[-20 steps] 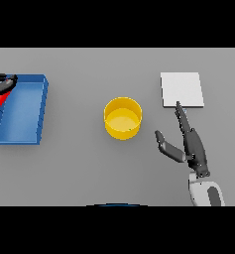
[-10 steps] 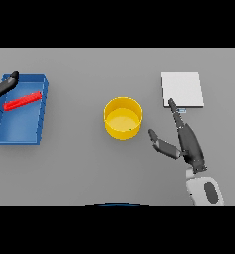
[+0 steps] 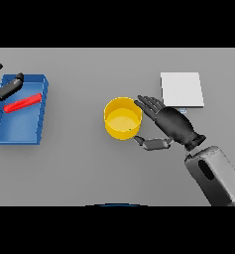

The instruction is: Pick up the red beaker and tilt it to pour out 1 green nut into yellow bowl. Pick up the yellow bowl and place it on the metallic measuring scale.

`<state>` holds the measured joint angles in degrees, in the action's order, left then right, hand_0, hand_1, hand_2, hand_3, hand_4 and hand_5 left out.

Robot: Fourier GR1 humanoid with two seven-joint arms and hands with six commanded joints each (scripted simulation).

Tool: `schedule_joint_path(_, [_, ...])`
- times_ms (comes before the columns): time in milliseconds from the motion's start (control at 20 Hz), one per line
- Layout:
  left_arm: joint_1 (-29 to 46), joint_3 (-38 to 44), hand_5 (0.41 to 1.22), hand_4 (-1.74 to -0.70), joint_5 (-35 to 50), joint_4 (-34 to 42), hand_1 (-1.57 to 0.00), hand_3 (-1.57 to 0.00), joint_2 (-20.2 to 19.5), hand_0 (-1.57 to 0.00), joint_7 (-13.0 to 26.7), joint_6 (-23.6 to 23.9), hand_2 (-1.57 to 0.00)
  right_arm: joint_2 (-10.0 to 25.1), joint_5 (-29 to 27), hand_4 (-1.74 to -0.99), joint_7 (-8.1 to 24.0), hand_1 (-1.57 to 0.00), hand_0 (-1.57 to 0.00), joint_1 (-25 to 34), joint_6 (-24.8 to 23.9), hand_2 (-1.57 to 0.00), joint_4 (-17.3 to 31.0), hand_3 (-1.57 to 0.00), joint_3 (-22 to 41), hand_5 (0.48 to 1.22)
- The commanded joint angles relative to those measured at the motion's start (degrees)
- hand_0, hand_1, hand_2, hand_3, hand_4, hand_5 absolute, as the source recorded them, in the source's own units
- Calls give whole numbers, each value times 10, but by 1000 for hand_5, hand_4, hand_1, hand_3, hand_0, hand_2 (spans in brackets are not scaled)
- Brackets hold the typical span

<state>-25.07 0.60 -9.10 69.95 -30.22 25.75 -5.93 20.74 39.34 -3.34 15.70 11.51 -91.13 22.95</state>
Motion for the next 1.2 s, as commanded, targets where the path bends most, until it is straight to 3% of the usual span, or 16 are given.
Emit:
schedule_joint_path(0, [-1,3,688,-812,4,-2,-2,-2,-2,-3,-1,-4,-2,8,8,-1157,-10,1,1,14,15,1,3,1,12,635])
schedule_joint_path(150, [5,3,689,-808,5,5,-1,-1,-5,-1,-3,-6,-1,23,47,-1164,-34,1,1,69,43,1,43,1,50,641])
schedule_joint_path(500, [-1,8,695,-808,8,4,1,1,-11,1,-3,-14,1,7,85,-1155,-76,1,1,154,85,1,143,1,112,646])
schedule_joint_path(750, [0,9,700,-807,7,-1,1,1,-15,1,-6,-18,1,-11,101,-1164,-71,1,1,200,130,1,193,1,145,670])
schedule_joint_path(1000, [-2,10,703,-802,6,-12,1,1,-17,1,-15,-22,1,-29,113,-1184,-74,1,1,233,143,1,255,-4,165,676])
schedule_joint_path(1150, [6,7,711,-789,4,-1,1,1,-23,1,-9,-25,1,-29,114,-1195,-78,1,1,235,149,1,268,-22,167,708])
